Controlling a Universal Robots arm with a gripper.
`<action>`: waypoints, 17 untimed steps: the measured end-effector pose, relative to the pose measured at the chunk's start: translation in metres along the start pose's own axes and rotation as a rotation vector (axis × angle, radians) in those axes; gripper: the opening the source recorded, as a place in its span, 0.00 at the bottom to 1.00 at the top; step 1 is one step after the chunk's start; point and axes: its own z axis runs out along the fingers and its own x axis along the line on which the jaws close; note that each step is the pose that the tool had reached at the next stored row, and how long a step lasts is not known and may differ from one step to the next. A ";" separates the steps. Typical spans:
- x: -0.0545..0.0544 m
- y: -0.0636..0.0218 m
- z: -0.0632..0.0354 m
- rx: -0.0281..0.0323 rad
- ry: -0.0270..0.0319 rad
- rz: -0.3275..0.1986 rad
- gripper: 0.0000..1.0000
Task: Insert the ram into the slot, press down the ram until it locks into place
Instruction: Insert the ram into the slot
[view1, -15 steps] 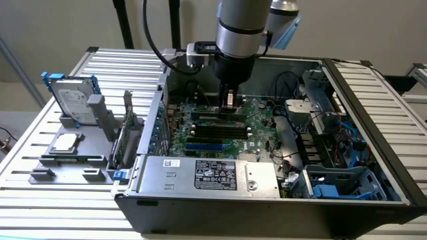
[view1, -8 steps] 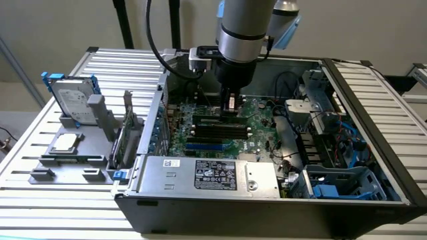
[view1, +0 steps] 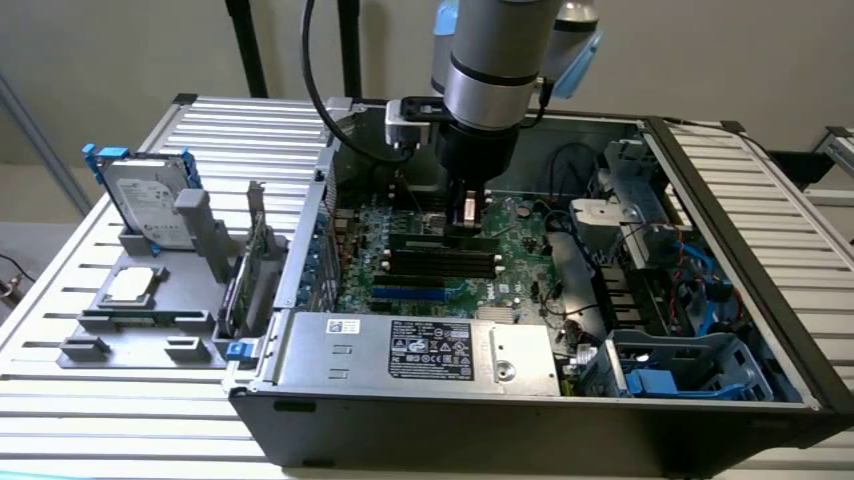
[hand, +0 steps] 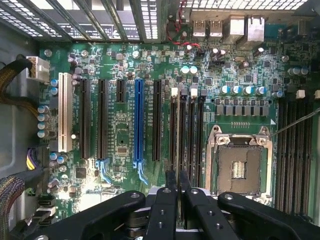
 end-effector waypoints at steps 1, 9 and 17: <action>0.000 -0.0001 0.0004 -0.0001 0.0020 -0.002 0.13; 0.000 -0.0008 0.0053 0.0001 0.0288 -0.012 0.13; 0.000 -0.0022 0.0093 0.0001 0.0311 -0.012 0.13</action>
